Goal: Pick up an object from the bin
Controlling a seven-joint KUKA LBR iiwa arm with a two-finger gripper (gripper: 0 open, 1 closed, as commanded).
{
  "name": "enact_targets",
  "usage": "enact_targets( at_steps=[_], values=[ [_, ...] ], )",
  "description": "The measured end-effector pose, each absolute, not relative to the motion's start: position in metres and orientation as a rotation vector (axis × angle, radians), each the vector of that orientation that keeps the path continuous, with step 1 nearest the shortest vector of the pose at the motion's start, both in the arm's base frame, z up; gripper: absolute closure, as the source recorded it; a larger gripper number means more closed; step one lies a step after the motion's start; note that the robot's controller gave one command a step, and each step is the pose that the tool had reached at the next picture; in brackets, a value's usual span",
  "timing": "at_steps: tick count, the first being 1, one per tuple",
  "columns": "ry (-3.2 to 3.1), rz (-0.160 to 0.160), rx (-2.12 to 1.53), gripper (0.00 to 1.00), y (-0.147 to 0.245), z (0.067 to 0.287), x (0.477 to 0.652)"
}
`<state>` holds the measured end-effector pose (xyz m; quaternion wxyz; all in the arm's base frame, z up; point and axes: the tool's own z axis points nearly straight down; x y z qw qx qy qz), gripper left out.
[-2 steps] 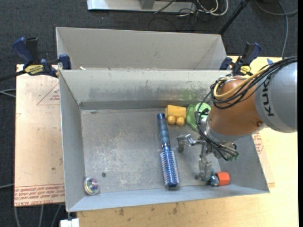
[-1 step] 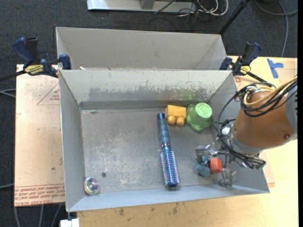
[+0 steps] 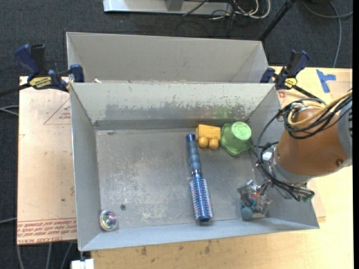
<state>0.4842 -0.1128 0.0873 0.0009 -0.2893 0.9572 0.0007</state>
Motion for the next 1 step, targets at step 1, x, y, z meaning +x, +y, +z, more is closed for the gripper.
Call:
enact_targets(
  at_steps=[1],
  values=[
    [2.986, -0.007, -0.941, 1.00, -0.0995, 0.2288, 0.5015]
  ],
)
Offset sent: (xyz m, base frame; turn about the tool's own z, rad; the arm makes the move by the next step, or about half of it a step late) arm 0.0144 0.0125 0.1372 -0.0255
